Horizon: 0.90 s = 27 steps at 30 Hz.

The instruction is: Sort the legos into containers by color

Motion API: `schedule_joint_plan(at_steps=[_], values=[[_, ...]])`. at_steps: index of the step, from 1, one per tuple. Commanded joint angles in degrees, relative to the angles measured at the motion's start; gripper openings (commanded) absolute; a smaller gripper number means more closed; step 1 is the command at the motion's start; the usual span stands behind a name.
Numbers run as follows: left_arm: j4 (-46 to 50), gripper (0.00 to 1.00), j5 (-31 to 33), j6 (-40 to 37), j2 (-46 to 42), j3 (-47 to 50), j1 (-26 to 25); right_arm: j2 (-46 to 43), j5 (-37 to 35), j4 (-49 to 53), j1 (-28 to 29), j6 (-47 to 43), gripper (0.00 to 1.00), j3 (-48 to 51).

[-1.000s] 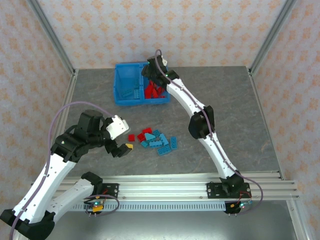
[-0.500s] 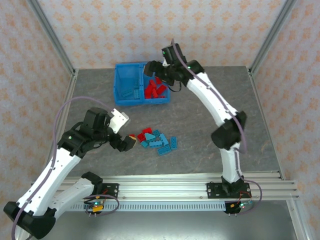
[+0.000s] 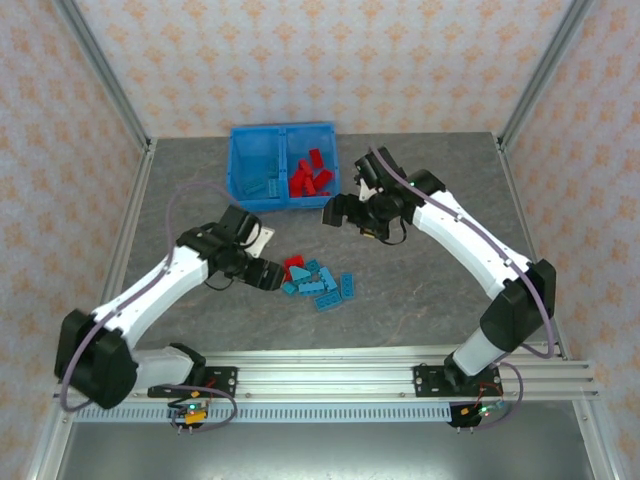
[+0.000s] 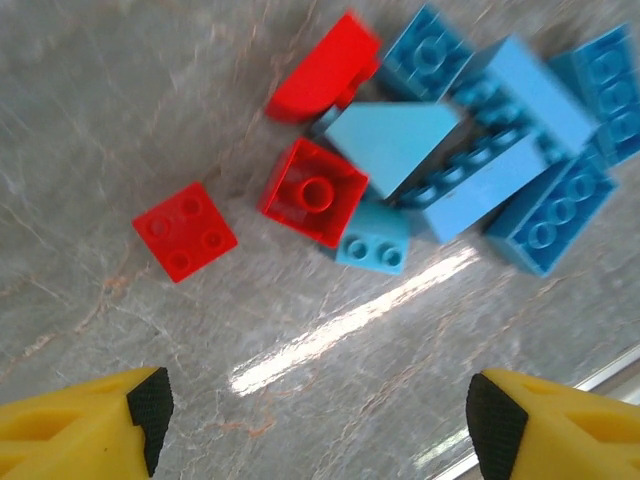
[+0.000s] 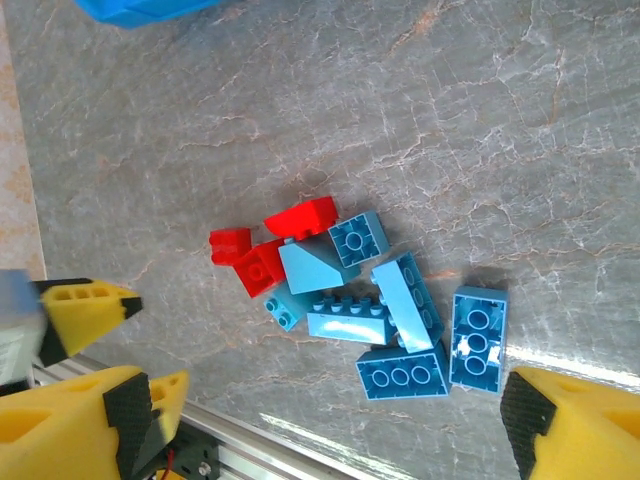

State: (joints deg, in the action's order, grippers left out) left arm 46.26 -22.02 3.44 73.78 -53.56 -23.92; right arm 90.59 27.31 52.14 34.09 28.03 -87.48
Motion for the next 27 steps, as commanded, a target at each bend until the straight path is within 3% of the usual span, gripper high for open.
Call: schedule_joint_plan(at_steps=[1, 11, 20, 27], values=[[2.85, 0.79, 1.26, -0.32, 4.08, -4.33, -0.31, -0.52, 1.15, -4.3, 0.14, 2.85, 0.92, 0.0], [1.58, 0.75, 0.79, -7.22, 17.86, -12.42, -2.7, -1.78, 0.12, -1.93, 0.17, 3.67, 0.91, 1.19], [1.84, 0.71, 4.58, -11.97, 25.87, -14.62, -3.7, -5.37, -2.72, -2.83, 0.11, 5.62, 0.92, 5.42], [0.38, 0.58, 4.77, -11.44, 27.35, -13.69, -3.74, -6.02, -2.38, -3.1, 0.11, 6.28, 0.92, 6.12]])
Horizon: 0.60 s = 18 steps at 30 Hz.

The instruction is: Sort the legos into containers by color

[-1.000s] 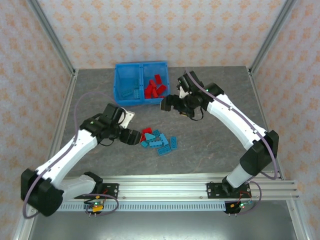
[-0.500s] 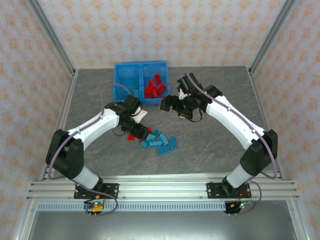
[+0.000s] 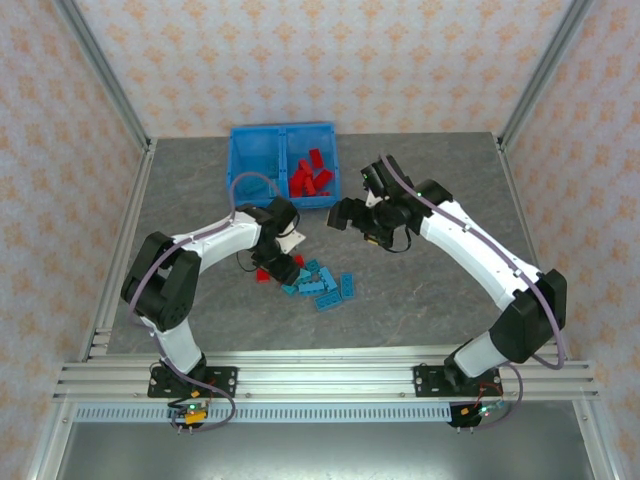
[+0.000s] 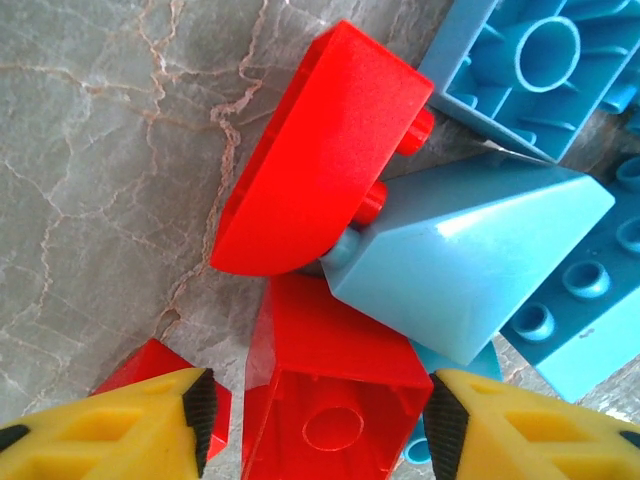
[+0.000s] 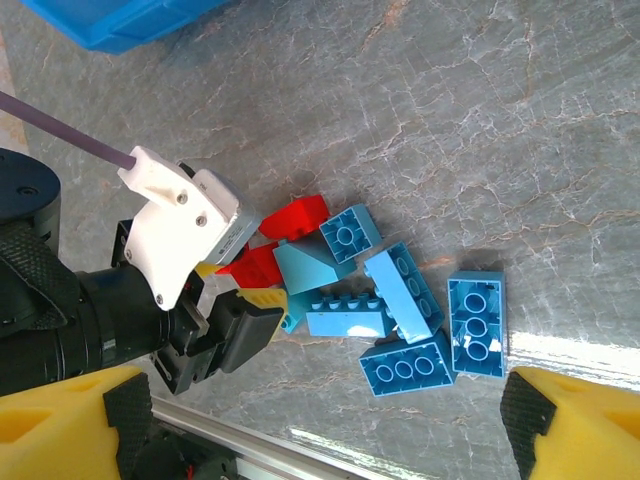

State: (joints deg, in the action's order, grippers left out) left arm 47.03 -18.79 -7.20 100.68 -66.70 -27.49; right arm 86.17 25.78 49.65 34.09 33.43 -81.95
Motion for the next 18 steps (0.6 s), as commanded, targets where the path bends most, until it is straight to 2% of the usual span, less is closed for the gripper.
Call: schedule_joint_plan(at_steps=[1, 6, 8, 13, 18], values=[[-0.52, 0.57, 1.64, -0.71, 0.55, -0.52, -0.18, -1.61, -0.11, -0.43, 0.12, 0.74, 0.92, 0.59], [-0.95, 0.42, 3.2, -0.63, 0.12, -0.75, -0.19, -3.27, 9.37, 2.15, 0.27, -1.9, 0.9, 1.25], [-1.37, 0.4, 3.08, -0.2, -0.5, -0.92, -0.14, -4.6, 11.11, 3.87, 0.62, -2.79, 0.91, 2.01], [-1.76, 0.37, 4.13, 2.44, -2.2, -2.84, -0.14, -7.77, 9.32, 3.01, 0.72, -1.19, 0.91, 4.53], [-1.41, 0.33, 9.8, 6.25, -6.0, -7.41, -0.18, -8.92, 7.01, 0.54, 0.77, 0.92, 0.9, 5.51]])
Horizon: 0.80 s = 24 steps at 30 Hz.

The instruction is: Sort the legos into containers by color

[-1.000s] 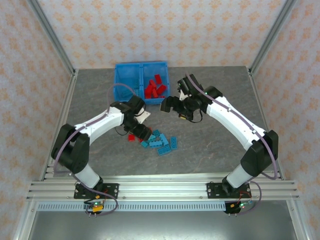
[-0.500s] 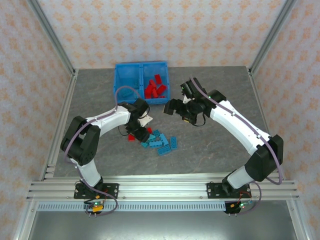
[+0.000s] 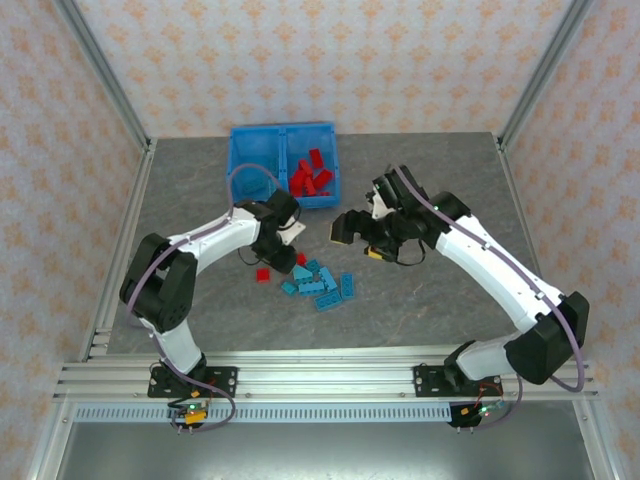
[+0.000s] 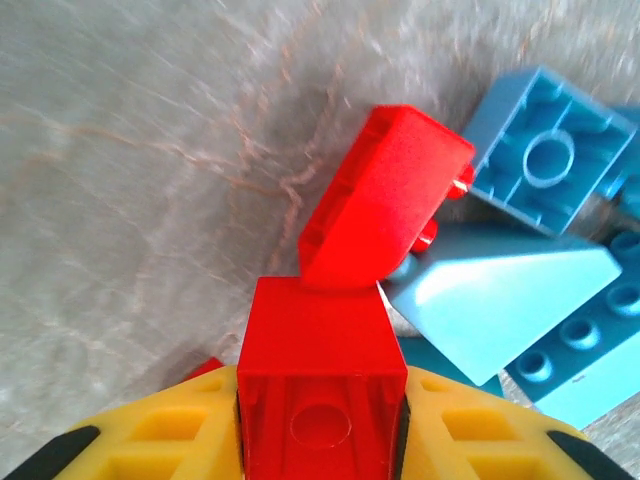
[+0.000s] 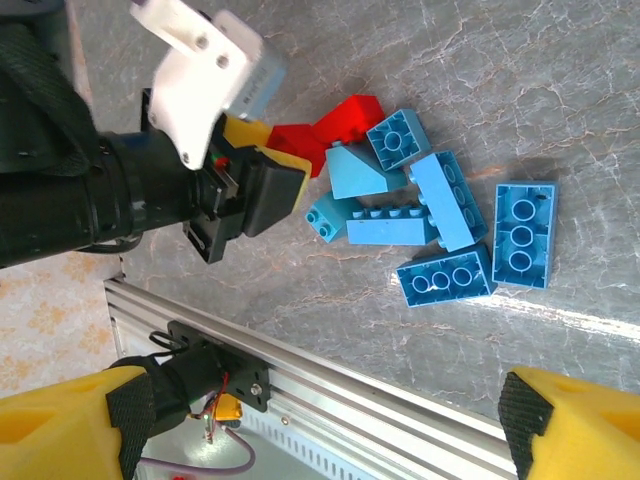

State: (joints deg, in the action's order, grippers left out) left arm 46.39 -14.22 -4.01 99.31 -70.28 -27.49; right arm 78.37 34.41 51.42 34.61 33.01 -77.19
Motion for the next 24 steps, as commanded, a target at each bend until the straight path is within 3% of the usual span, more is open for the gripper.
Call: schedule_joint_plan(at_steps=[1, 4, 9, 14, 19, 24], values=[[-0.57, 0.32, 6.9, 3.51, -5.29, -5.22, 0.03, -1.13, -2.65, -1.03, 0.2, 1.51, 0.9, 0.54], [0.45, 0.31, 11.58, 3.44, -6.31, -9.91, 1.48, -1.14, -5.11, -0.87, 0.2, 2.14, 0.91, 0.0], [-0.5, 0.32, 13.1, 4.84, -4.02, -17.64, 7.36, -0.74, -6.33, -1.93, 0.21, 2.79, 0.91, -0.61], [-0.2, 0.32, 10.12, 5.66, 3.25, -28.59, 10.08, 0.51, -6.85, -1.63, 0.19, 2.86, 0.91, -2.85], [-3.87, 0.32, 1.69, 11.43, 9.68, -39.57, 9.75, 1.48, -6.99, -1.68, 0.25, 3.24, 0.9, -3.95], [-4.66, 0.32, 4.39, 13.94, 23.07, -53.73, 9.48, 2.35, -7.19, -0.2, 0.23, 4.13, 0.91, -6.84]])
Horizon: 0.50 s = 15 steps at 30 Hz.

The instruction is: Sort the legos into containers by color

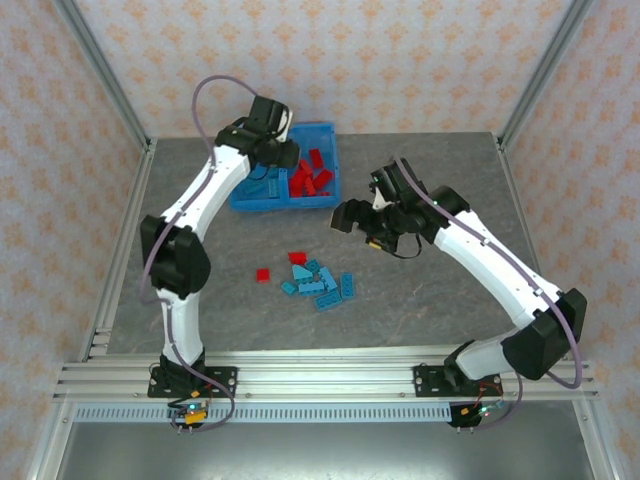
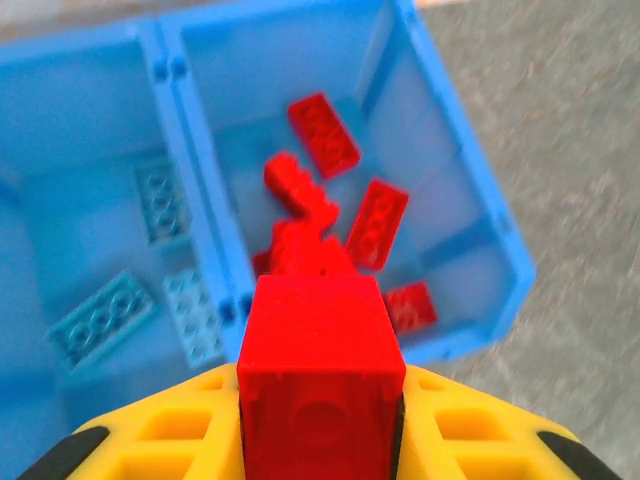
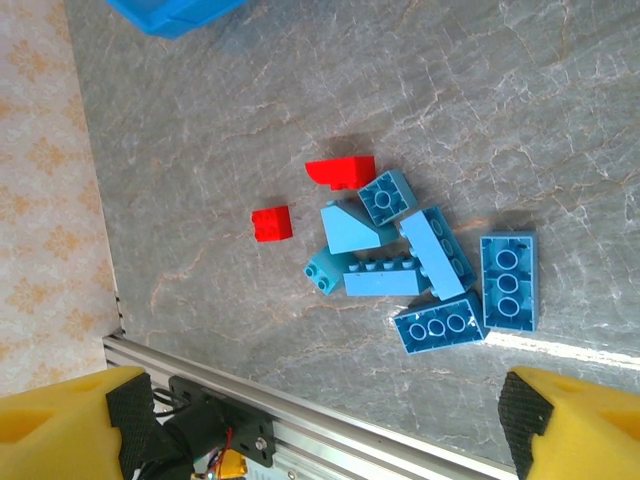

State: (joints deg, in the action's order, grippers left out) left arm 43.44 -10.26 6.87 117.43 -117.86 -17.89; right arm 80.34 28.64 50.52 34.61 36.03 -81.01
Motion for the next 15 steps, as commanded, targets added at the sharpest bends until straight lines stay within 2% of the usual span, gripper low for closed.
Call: schedule_joint_plan(at_steps=[1, 9, 12, 15], values=[[-0.92, 0.32, 1.21, 2.76, 7.53, -9.54, -0.04, 0.24, -1.58, 0.88, 0.32, 1.59, 0.91, -3.43], [-2.72, 0.39, 6.34, 0.46, 18.59, -20.93, 0.88, -3.51, -3.38, 1.7, 1.42, 7.52, 0.9, -1.93], [-3.07, 0.5, 5.56, -0.21, 20.25, -22.92, 1.45, -4.99, -5.07, 3.62, 1.78, 9.0, 0.9, -2.18], [-2.53, 0.53, 4.63, -1.51, 19.08, -22.94, 1.54, -7.0, -6.94, 3.18, 2.28, 10.93, 0.9, -1.02]])
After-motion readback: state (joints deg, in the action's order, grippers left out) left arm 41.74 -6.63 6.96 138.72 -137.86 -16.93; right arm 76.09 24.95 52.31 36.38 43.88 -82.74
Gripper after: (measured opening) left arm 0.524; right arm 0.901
